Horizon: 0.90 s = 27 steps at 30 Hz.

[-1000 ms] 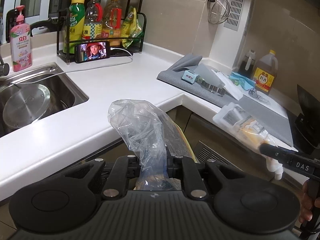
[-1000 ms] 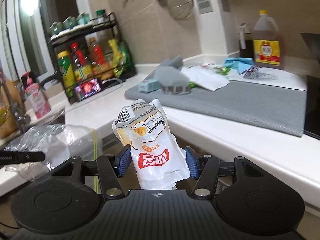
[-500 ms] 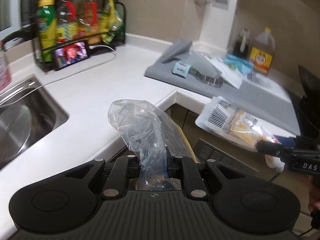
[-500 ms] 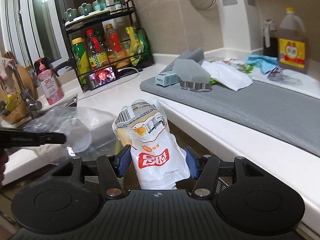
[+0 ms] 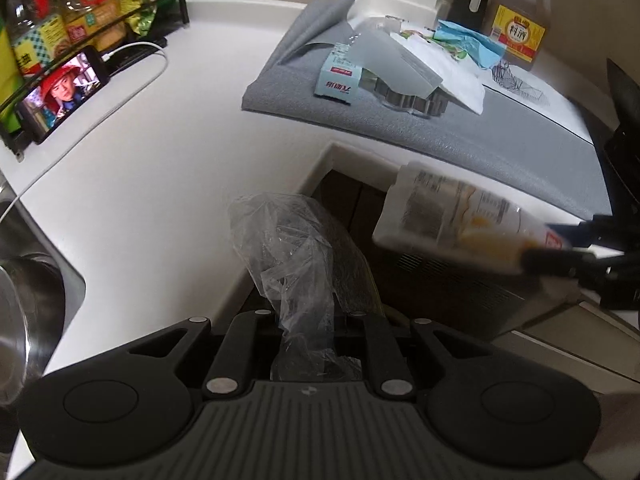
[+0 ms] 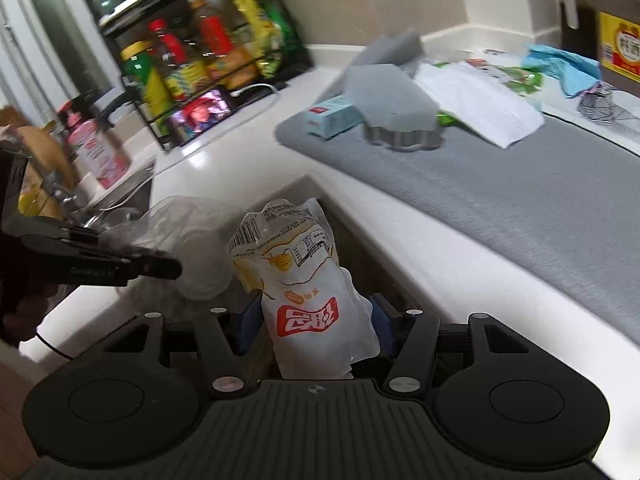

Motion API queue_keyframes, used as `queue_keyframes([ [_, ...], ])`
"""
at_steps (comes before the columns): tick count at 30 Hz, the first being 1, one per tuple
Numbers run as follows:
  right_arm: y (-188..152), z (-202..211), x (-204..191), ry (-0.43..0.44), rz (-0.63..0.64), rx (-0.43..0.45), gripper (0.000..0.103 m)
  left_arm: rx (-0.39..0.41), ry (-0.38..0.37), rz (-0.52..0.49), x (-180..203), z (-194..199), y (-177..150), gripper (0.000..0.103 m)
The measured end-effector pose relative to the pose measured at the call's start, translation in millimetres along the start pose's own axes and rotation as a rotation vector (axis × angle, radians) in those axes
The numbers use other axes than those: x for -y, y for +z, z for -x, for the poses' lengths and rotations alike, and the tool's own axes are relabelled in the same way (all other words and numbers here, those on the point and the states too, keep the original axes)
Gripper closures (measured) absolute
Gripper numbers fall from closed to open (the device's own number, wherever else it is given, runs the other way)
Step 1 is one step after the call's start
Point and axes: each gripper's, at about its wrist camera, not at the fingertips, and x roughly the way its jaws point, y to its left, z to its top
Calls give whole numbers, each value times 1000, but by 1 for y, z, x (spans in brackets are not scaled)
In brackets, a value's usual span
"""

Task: Collect trash
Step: 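Carry the plastic bag and white pouch down toward the trash bin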

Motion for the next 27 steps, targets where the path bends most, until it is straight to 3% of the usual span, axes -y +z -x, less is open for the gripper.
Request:
queue_keyframes([
  [12,46,14,13,-19,9,-22,43,-49,8,7,9,7,30,88],
  [18,33,8,21,-37,-27,-37,43,-87,-3,-5,9,-8,24,88],
  [27,-2,-4,19,-22,-20,-14,43,-55,7,5,12,-17,-11,88],
])
